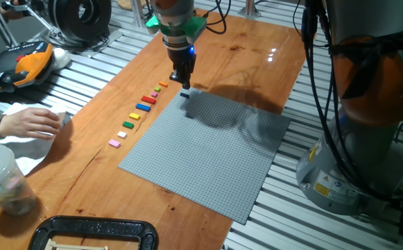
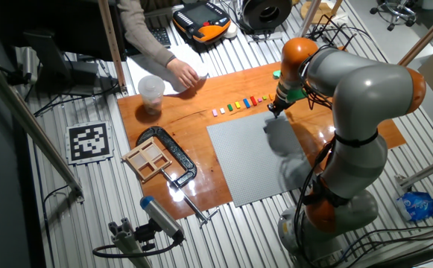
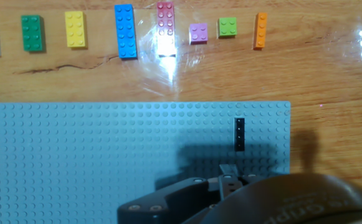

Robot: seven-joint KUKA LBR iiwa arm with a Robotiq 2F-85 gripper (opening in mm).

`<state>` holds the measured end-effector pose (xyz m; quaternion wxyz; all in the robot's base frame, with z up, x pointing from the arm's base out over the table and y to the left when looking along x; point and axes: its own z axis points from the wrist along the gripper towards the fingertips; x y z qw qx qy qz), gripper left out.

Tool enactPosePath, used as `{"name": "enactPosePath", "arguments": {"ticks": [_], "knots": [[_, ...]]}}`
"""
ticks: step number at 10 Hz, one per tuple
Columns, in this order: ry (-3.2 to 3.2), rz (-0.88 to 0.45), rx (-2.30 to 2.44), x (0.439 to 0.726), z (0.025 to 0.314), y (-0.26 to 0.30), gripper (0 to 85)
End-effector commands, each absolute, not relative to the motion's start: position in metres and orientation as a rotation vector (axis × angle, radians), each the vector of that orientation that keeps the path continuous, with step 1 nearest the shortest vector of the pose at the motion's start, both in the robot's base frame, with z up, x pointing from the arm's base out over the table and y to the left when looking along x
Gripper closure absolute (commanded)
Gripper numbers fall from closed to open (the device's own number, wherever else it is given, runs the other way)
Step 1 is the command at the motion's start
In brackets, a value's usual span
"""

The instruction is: Build with small Lego blocks

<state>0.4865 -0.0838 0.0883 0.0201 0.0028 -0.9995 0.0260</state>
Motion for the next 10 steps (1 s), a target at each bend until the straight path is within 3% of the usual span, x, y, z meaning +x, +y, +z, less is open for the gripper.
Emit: {"name": "enactPosePath", "arguments": {"ticks": [1, 10], "knots": [[-3.101, 0.081, 0.009, 0.4857, 0.0879, -0.0836, 85.0], [-3.102, 0.09, 0.011, 0.4835, 0.0869, -0.085, 85.0]]}}
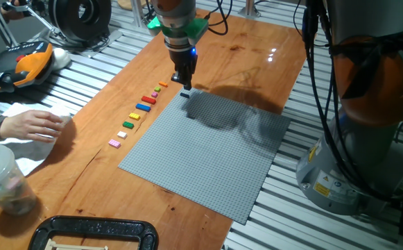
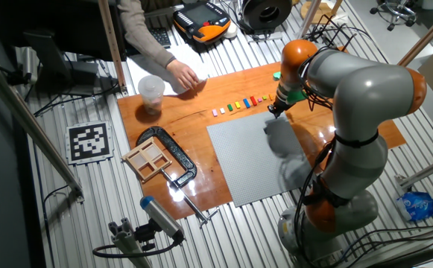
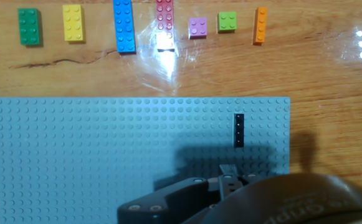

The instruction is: Build with small Lego blocks

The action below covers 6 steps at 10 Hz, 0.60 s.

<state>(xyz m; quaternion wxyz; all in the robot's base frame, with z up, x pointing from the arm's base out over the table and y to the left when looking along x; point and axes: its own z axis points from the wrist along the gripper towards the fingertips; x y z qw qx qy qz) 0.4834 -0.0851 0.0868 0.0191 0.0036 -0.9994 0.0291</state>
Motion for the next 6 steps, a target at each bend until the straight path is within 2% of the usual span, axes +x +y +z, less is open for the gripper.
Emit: {"name": "enactPosePath", "arguments": {"ticks": [1, 6], "knots": [[-3.101, 0.09, 0.011, 0.4835, 0.0866, -0.0855, 85.0], [-3.104, 0.083, 0.011, 0.4829, 0.0866, -0.0887, 85.0]]}}
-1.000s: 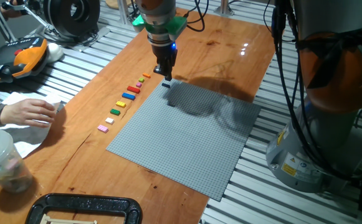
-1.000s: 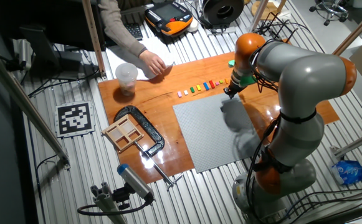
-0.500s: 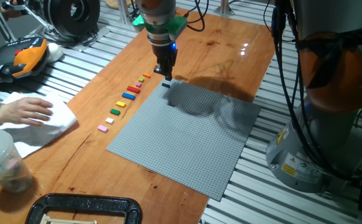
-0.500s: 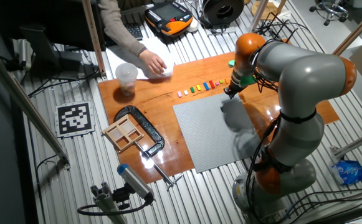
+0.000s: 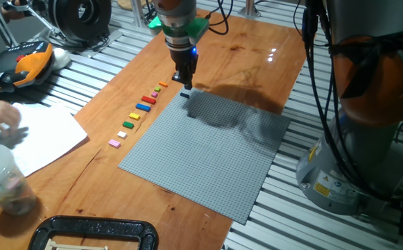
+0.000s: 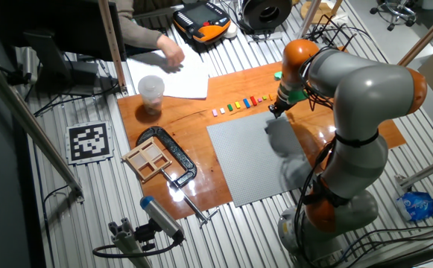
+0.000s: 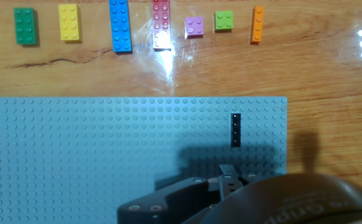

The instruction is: Build with small Lego blocks

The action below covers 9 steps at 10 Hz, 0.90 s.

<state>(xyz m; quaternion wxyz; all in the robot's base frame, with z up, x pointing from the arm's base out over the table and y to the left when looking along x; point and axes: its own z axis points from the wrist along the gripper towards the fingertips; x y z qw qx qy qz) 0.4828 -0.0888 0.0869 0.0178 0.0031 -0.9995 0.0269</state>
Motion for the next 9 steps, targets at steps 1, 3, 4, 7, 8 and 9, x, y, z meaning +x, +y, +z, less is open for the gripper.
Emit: {"name": "enactPosePath", "arguments": {"ticks": [1, 3, 4, 7, 8, 9], "knots": [[-3.106, 0.083, 0.009, 0.4824, 0.0877, -0.0891, 85.0], [-3.101, 0.076, 0.006, 0.4823, 0.0876, -0.0889, 85.0], [-3.101, 0.074, 0.006, 0.4823, 0.0877, -0.0886, 85.0], [-3.1, 0.071, 0.006, 0.4814, 0.0891, -0.086, 85.0], [-3.101, 0.071, 0.006, 0.481, 0.0889, -0.086, 85.0], [-3.101, 0.071, 0.004, 0.4808, 0.0888, -0.0857, 85.0]]}}
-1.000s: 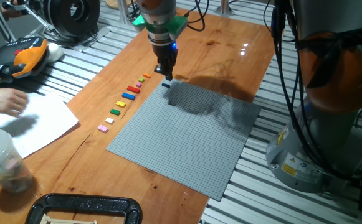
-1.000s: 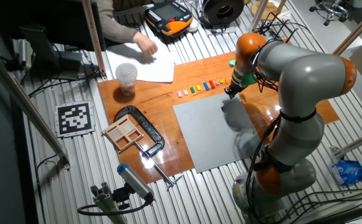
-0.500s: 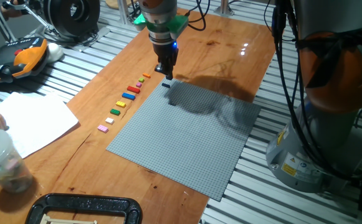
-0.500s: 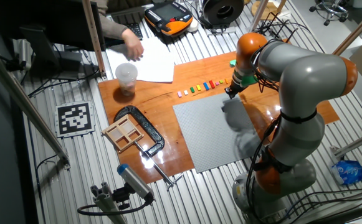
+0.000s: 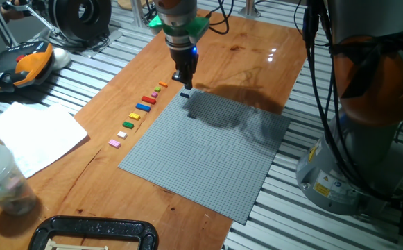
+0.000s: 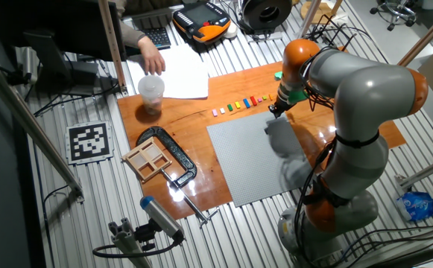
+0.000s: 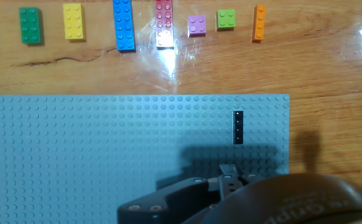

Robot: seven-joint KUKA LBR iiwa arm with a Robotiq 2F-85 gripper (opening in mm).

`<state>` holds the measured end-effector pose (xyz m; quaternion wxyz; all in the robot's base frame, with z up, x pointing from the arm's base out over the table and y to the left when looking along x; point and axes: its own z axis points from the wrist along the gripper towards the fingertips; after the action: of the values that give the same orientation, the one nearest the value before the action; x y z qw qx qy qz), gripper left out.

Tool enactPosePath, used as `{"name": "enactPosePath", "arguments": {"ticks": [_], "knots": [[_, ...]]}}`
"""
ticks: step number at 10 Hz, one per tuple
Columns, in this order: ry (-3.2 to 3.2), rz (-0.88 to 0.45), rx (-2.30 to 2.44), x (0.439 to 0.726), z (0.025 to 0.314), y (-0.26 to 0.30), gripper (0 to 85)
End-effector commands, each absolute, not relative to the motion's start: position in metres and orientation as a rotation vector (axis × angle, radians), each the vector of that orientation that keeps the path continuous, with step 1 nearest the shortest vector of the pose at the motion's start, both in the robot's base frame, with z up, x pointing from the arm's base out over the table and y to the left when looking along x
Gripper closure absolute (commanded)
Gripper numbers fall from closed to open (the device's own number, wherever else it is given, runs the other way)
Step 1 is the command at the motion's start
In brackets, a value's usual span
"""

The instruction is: Build with small Lego blocks

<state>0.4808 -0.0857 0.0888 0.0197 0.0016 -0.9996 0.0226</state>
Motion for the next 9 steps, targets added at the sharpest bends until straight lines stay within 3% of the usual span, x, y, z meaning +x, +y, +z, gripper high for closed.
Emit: {"name": "enactPosePath", "arguments": {"ticks": [1, 9], "knots": [[-3.101, 0.069, 0.004, 0.4808, 0.0886, -0.0855, 85.0], [-3.108, 0.071, 0.033, 0.4815, 0.0869, -0.0843, 85.0]]}}
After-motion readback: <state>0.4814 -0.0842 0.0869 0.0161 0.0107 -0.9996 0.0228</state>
